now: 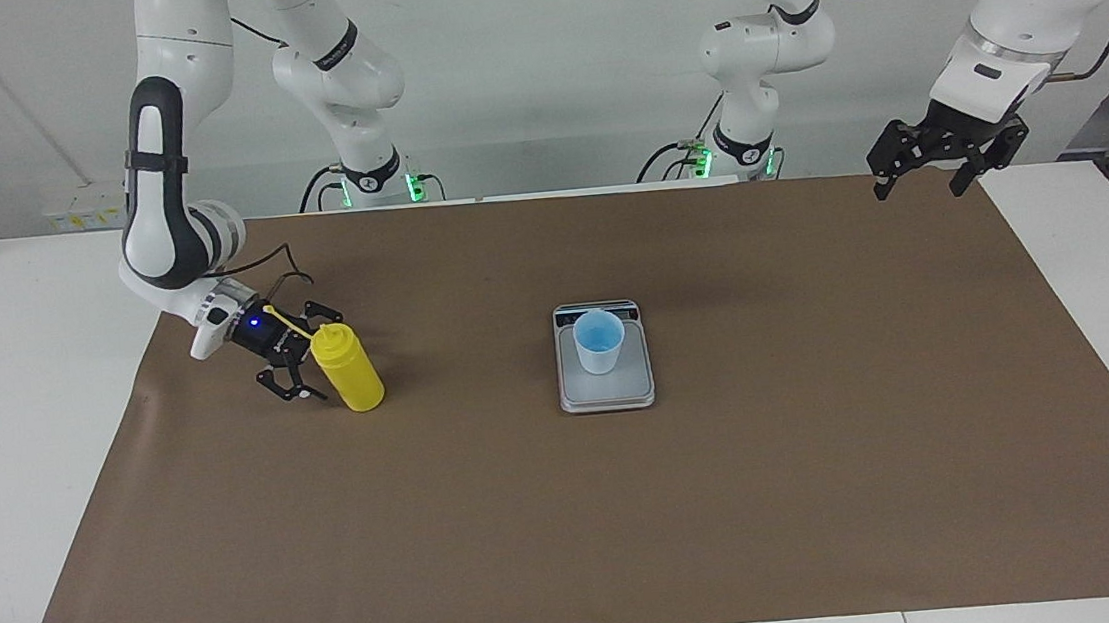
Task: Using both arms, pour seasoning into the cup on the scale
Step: 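Grasp the yellow squeeze bottle with the right gripper and lift it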
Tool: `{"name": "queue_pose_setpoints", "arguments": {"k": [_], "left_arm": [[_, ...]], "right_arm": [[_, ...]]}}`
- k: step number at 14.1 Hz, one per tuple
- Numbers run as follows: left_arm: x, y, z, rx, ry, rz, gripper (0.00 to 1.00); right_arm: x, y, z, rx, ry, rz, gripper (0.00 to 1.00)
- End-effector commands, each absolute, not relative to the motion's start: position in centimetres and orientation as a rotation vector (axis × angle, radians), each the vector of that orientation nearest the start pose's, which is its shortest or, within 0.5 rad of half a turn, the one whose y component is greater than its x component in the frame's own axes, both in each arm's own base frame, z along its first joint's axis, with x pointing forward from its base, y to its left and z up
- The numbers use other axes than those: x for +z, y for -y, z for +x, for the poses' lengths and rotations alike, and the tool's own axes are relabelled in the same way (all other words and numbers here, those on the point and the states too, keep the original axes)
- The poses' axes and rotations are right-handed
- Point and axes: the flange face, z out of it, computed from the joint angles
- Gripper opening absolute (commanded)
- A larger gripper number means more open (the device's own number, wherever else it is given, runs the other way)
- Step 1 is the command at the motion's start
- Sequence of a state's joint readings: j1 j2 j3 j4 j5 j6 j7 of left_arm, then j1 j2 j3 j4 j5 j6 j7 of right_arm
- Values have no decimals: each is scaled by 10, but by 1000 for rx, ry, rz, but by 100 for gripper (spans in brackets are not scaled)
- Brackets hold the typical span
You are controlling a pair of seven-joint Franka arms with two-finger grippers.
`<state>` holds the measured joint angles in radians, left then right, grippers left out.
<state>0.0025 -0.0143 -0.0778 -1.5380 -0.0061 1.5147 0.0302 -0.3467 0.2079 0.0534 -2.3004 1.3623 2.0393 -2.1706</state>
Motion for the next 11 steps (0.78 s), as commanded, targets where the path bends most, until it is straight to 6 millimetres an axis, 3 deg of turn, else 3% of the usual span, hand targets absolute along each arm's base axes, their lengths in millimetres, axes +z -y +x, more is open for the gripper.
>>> {"name": "queue_pose_setpoints", "arguments": {"k": [1,3,5,6,8,9,11], "left_arm": [[647,47,542,27,-199,-3156,100],[644,46,540,30,-193,-3155,100],[644,43,540,32,-172,-3156,100],[644,42,540,35,-172,-3156,100],[643,42,539,37,-172,-3156,100],[643,42,539,39,-172,-3156,100],[643,41,539,39,-167,-3156,100]], "right_arm": [[260,86,505,-1076,958,-1993,100],[265,77,511,-1081,989,-1979,100],[280,79,522,-1121,1038,-1984,38],[286,78,527,-1131,1055,-1990,15],[297,73,534,-1145,1099,-1998,0],[307,72,539,-1157,1114,-2013,0],[327,46,550,-1149,1174,-1990,0]]}}
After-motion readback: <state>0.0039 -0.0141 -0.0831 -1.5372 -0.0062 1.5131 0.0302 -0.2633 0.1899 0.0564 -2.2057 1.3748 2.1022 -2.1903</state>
